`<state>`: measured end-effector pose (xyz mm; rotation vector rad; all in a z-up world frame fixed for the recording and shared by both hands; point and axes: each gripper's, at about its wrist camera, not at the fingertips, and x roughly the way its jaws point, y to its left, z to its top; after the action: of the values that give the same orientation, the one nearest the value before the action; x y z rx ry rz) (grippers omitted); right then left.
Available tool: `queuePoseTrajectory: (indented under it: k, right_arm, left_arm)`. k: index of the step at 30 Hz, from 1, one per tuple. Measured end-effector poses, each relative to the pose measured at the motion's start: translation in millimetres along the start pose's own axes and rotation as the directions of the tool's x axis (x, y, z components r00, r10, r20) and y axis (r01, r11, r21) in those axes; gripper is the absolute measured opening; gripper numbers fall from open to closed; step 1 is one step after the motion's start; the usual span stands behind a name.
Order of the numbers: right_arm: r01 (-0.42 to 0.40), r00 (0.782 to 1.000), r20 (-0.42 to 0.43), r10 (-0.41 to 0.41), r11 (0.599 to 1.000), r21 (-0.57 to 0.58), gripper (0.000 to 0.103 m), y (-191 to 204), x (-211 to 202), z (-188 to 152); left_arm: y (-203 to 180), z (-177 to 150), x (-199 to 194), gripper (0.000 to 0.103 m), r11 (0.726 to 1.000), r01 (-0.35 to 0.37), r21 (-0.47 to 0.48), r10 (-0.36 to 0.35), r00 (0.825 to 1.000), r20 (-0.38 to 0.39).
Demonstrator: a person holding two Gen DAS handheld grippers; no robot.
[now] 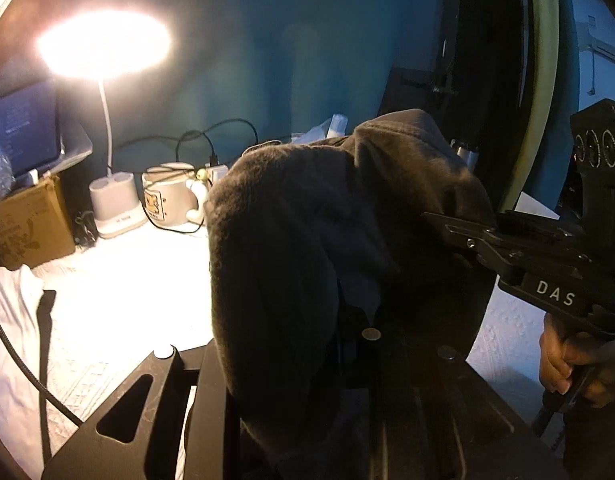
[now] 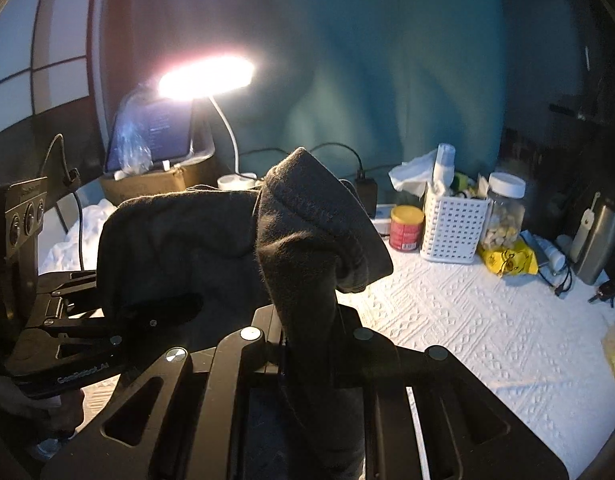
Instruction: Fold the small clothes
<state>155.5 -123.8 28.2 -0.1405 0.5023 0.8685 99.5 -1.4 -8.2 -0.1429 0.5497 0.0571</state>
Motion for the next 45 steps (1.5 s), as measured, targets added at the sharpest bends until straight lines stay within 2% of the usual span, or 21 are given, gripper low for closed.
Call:
queuePoseTrajectory:
  k: [13, 23, 34, 45]
  right_arm:
    - [0.016, 0.992, 0.125, -0.012, 0.999, -0.034, 0.015, 27, -60, 11]
    - [0.018, 0.979, 0.205, -0.001, 0.997, -0.081, 0.014, 55, -95, 25]
    - [-0.033, 0.957, 0.277, 0.083, 0.983, -0.183, 0.014, 104, -115, 47]
    - [-0.127, 0.936, 0.281, 0.212, 0.948, -0.29, 0.014, 171, -108, 58]
  left_arm:
    - [-15, 3, -52, 0.019, 0.999, -0.018, 0.042, 0.013, 0.992, 0.123]
    - [-5, 9, -81, 0.019, 0.999, -0.023, 0.035, 0.016, 0.982, 0.187]
    - [33, 14, -119, 0.019, 0.996, -0.086, -0.011, 0.086, 0.959, 0.272]
    - [68, -2, -175, 0.019, 0.979, -0.195, -0.054, 0.202, 0.932, 0.302]
